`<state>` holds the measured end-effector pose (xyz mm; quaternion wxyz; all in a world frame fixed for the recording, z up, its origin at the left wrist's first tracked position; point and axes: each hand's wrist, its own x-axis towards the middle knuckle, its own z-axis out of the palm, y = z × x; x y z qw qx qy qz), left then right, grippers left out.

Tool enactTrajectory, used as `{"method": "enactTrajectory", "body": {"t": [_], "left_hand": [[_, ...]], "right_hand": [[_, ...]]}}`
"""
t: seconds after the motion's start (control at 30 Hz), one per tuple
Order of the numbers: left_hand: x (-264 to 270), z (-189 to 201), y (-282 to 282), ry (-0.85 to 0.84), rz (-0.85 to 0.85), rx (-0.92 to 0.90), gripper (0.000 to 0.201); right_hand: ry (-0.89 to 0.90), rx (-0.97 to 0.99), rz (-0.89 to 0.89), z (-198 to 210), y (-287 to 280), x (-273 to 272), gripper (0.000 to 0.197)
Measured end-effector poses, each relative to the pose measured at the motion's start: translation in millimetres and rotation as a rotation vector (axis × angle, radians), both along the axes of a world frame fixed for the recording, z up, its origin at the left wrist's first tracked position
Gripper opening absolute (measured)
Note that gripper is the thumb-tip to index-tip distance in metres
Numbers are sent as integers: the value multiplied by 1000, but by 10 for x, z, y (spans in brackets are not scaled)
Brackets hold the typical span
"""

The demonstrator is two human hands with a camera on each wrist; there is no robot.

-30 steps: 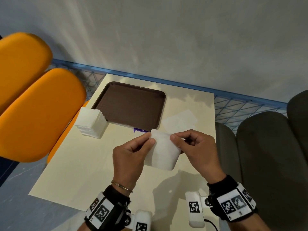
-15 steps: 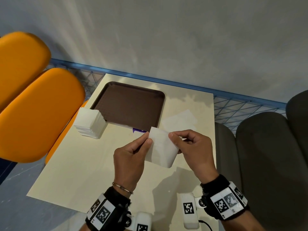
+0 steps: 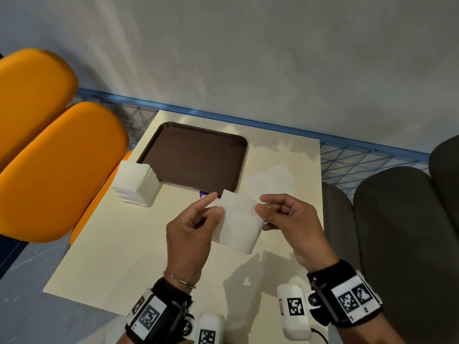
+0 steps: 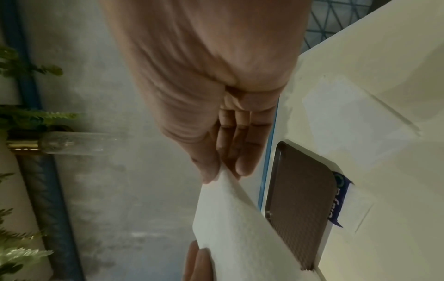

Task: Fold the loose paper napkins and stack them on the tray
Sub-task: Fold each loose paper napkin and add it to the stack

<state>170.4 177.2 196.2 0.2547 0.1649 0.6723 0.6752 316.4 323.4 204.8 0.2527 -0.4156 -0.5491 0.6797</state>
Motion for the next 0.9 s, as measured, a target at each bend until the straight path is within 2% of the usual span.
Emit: {"method": "enactTrajectory", "body": {"t": [0.33,0.47,0.6,0.8,0.9], "left_hand": [[-257,-86,-147,-77,30,-19,24],[-408,-140,-263,-29,60,-53,24],[-692,-242,-409,14,114,-101,24],[-1252,-376,-659,16,166,-136,26],[-1565,-438,-758,19,186,-140,26]], "right_hand": [[25,25,62,-126,-103,-202,18],[24,-99,169,-148,-220,-416,32],[-42,-167,331,-281,-428,-748,52],[-150,-173,369,-437,-661,-1394,55],[-136,-223,471,-479,-797,-1691,56]]}}
